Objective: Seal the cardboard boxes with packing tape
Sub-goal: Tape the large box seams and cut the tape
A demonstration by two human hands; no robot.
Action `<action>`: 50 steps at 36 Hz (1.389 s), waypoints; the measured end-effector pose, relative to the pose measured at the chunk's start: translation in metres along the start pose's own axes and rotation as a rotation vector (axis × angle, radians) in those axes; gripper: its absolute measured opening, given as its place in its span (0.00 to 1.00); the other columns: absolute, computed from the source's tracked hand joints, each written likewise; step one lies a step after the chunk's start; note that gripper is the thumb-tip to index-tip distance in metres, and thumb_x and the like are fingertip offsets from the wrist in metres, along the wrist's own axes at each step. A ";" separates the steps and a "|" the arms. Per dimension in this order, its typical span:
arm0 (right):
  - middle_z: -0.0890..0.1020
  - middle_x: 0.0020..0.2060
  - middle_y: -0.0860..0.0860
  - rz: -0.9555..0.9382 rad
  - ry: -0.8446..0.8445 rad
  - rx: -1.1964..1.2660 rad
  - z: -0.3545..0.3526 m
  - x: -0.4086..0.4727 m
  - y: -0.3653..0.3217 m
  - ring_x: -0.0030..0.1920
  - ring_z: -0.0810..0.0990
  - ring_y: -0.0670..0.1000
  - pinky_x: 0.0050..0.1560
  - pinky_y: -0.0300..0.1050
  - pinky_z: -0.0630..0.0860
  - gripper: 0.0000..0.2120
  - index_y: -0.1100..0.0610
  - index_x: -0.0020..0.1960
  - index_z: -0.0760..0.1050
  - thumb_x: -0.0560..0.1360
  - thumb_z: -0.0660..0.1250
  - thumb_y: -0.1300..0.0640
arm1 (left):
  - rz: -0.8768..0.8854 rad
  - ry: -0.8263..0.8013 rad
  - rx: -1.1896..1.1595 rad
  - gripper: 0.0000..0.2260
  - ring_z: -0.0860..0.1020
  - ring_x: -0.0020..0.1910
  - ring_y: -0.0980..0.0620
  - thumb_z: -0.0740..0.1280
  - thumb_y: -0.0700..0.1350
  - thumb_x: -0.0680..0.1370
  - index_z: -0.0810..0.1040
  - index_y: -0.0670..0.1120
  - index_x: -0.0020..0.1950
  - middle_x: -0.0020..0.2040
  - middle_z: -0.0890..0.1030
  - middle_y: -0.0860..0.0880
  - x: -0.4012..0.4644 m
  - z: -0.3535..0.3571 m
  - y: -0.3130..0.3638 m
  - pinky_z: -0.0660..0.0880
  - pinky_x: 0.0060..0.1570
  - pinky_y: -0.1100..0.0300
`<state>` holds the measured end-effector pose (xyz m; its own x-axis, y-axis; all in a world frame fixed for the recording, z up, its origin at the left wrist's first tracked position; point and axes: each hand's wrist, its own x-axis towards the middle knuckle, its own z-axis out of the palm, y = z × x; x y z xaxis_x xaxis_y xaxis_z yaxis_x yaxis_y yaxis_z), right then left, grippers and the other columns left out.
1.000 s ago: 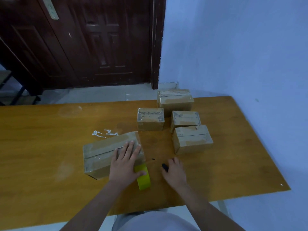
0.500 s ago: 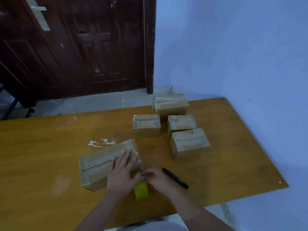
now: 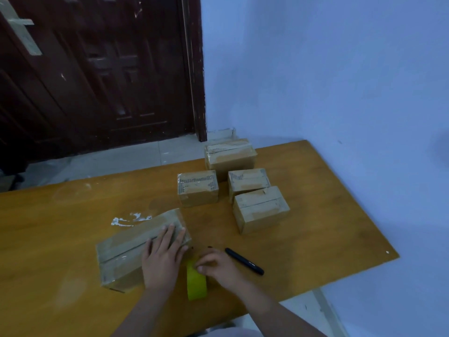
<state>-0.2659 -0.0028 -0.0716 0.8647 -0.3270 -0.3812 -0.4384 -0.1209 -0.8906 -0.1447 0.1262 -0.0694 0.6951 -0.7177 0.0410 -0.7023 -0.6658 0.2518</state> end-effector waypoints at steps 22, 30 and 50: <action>0.74 0.52 0.48 0.093 0.071 0.166 -0.008 0.001 0.012 0.54 0.73 0.47 0.49 0.31 0.68 0.04 0.54 0.43 0.79 0.74 0.69 0.61 | -0.083 0.126 -0.133 0.23 0.75 0.60 0.43 0.55 0.55 0.76 0.77 0.43 0.62 0.59 0.79 0.45 0.027 -0.031 -0.003 0.67 0.61 0.46; 0.74 0.47 0.47 0.096 0.113 0.253 -0.005 -0.004 0.013 0.51 0.75 0.47 0.44 0.28 0.69 0.08 0.53 0.39 0.78 0.73 0.69 0.64 | -0.191 -0.072 -0.046 0.21 0.64 0.68 0.48 0.61 0.54 0.79 0.68 0.45 0.68 0.66 0.70 0.48 0.067 -0.027 0.003 0.55 0.69 0.53; 0.73 0.51 0.48 0.078 0.114 0.286 -0.004 0.001 0.019 0.57 0.74 0.46 0.48 0.27 0.70 0.05 0.57 0.43 0.80 0.74 0.68 0.65 | -0.316 -0.033 -0.124 0.04 0.71 0.57 0.48 0.60 0.51 0.78 0.69 0.51 0.48 0.51 0.75 0.51 0.085 -0.020 0.009 0.57 0.61 0.52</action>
<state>-0.2747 -0.0089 -0.0882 0.7912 -0.4297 -0.4352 -0.4015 0.1718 -0.8996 -0.0892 0.0632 -0.0441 0.8689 -0.4871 -0.0884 -0.4272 -0.8280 0.3631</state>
